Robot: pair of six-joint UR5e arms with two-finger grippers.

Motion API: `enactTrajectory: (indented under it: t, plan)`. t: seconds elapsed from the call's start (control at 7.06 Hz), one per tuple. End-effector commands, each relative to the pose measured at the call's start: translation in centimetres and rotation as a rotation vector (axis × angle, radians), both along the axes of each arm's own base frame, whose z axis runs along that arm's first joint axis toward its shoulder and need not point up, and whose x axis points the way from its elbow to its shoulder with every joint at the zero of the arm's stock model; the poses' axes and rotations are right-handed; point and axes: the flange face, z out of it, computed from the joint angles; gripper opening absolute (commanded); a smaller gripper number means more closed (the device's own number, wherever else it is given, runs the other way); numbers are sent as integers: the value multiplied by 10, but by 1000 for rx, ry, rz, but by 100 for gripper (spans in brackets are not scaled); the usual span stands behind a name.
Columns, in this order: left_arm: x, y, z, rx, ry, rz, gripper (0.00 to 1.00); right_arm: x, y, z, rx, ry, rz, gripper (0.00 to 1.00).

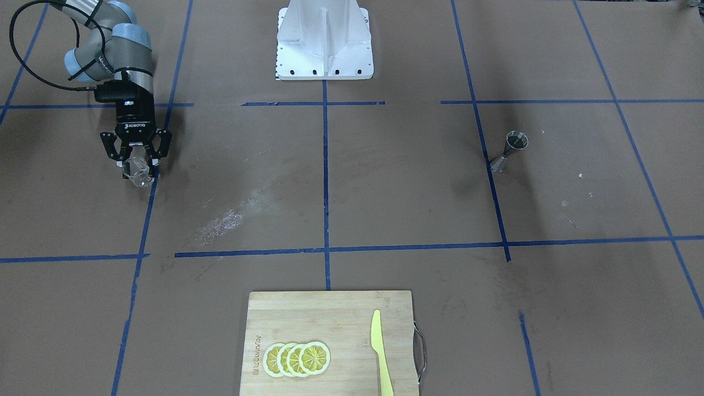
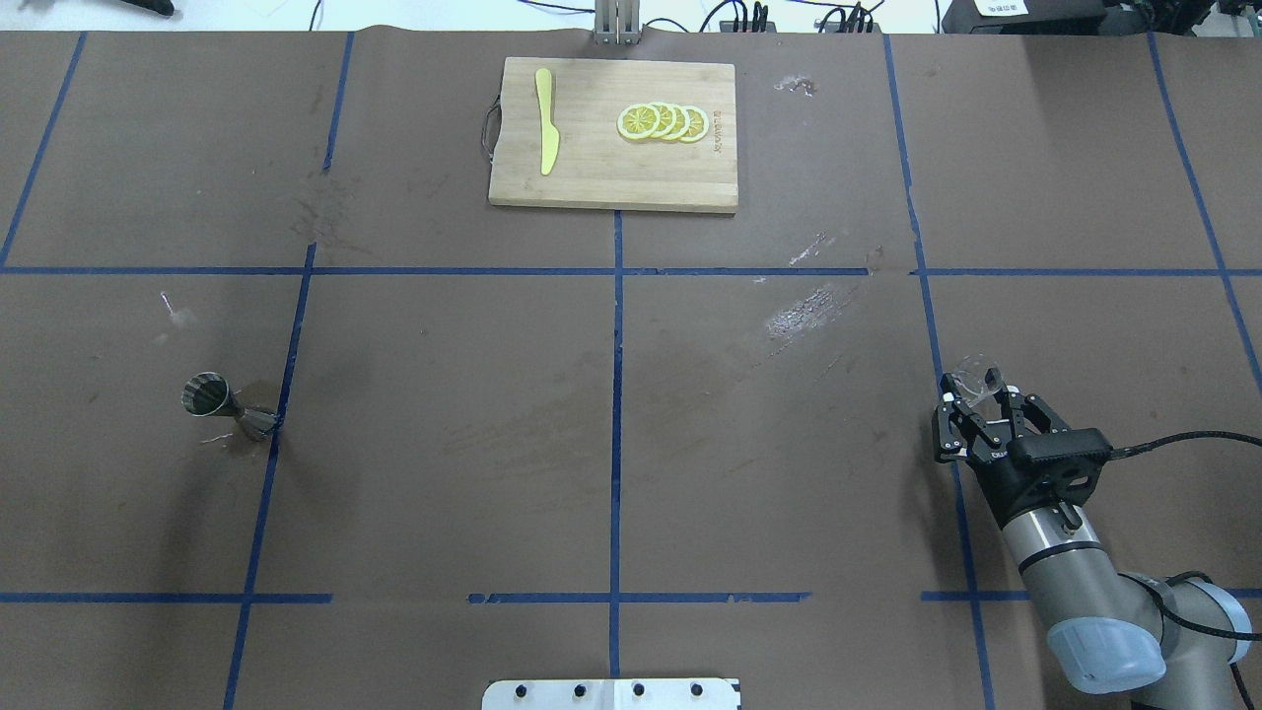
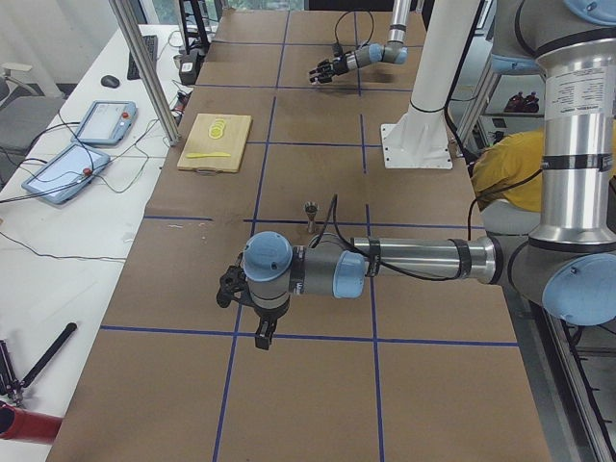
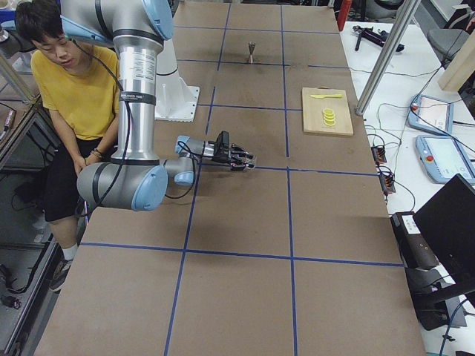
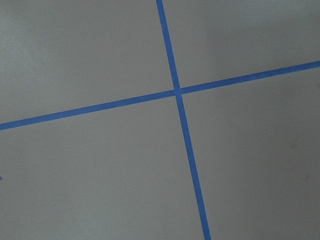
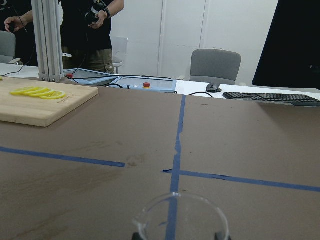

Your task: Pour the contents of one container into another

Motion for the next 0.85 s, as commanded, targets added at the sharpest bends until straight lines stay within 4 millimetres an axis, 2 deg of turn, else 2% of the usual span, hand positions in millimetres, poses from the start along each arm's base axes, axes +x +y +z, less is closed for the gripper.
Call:
enactTrajectory:
  t: [0.0,0.14,0.71]
  plan:
    - [0,0,0,-1,0,0,100,-3,3,3,-5,-5,-8,0]
    - [0,0,0,-1,0,0,100,-2,3,4,-8,-7,-10,7]
    - [1,-1,0,1,0,1,100,-1,4,3,-8,-31,-15,57]
